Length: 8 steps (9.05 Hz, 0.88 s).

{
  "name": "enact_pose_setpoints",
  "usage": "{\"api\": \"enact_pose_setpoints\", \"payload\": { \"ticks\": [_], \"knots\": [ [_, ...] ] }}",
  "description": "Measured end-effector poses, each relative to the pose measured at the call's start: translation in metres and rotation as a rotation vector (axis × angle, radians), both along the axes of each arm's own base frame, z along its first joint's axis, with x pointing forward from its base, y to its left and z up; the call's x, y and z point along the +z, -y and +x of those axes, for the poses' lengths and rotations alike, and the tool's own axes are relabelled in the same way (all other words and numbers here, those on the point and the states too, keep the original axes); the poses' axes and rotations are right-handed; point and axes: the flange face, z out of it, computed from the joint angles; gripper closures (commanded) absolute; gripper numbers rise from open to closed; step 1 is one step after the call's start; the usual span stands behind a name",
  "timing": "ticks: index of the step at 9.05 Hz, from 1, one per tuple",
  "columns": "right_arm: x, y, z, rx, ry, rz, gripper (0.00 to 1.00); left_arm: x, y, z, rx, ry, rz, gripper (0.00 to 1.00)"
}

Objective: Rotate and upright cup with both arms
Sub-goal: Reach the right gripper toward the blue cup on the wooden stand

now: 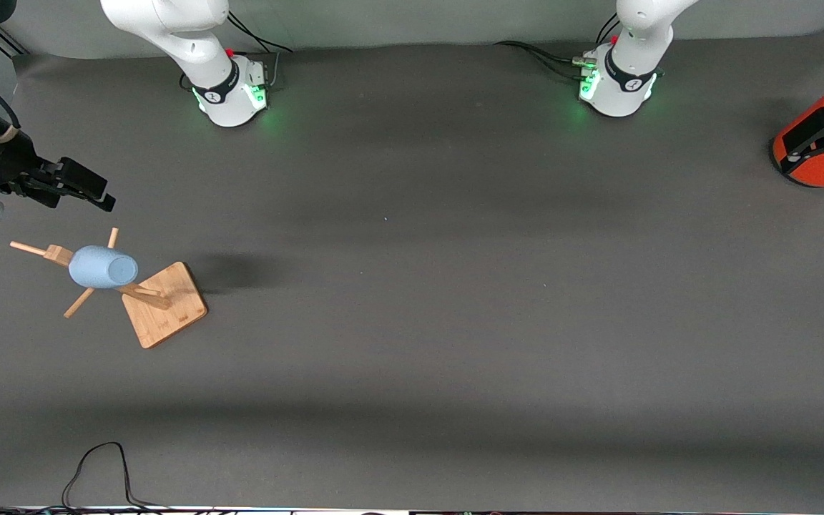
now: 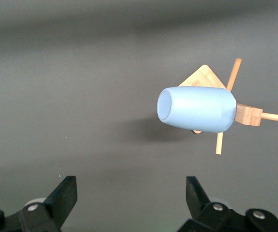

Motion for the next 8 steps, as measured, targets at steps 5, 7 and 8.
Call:
{"api": "enact_pose_setpoints", "payload": {
  "ticks": [5,7,8],
  "knots": [
    [0.0,0.0,0.0,-0.001,-0.003,0.0,0.0,-0.023,-0.01,0.016,0.001,-0.028,-0.033,0.0],
    [-0.001,0.002,0.011,-0.005,0.002,0.002,0.0,-0.027,-0.008,0.019,0.003,-0.034,-0.038,0.0],
    [-0.005,0.005,0.022,-0.017,-0.001,0.004,0.0,-0.03,-0.006,0.02,0.004,-0.039,-0.04,0.0]
  ]
}}
